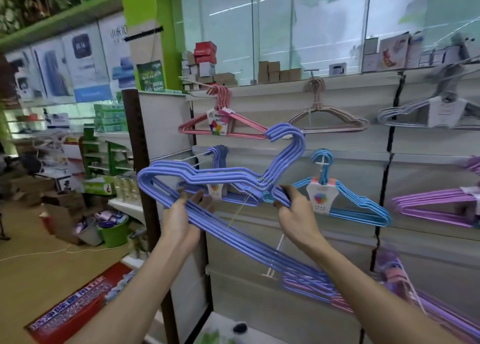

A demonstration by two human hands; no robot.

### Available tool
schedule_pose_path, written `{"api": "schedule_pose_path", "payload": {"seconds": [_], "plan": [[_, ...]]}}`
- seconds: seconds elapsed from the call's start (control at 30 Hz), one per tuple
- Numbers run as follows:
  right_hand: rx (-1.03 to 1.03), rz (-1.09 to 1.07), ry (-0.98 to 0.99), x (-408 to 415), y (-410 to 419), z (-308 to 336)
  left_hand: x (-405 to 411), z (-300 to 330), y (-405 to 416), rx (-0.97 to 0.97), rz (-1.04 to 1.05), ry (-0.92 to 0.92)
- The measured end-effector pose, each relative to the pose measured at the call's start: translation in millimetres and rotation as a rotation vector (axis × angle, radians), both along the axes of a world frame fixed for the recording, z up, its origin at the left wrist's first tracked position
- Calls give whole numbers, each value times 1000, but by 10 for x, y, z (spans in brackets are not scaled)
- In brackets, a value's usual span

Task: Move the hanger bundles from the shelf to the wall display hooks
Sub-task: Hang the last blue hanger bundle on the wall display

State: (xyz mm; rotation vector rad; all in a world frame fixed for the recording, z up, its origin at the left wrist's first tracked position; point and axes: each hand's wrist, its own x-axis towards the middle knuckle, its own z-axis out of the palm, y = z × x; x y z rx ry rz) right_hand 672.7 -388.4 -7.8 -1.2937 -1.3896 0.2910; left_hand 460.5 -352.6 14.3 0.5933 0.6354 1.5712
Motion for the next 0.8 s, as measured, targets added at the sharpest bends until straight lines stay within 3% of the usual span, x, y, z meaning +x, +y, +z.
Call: {"api": "schedule_pose_path", "payload": {"seconds": [0.23,0.57,0.8], "plan": [[-28,-18,-77,-307,584,-170,-369,-334,643,-102,-28,-28],[-92,28,-94,-352,1764,-251,-419,-452,1643,-208,-39,-118],[-180,26,-220,-311,2592,-310,-395,-699,2372,-326,-39,-145]]}}
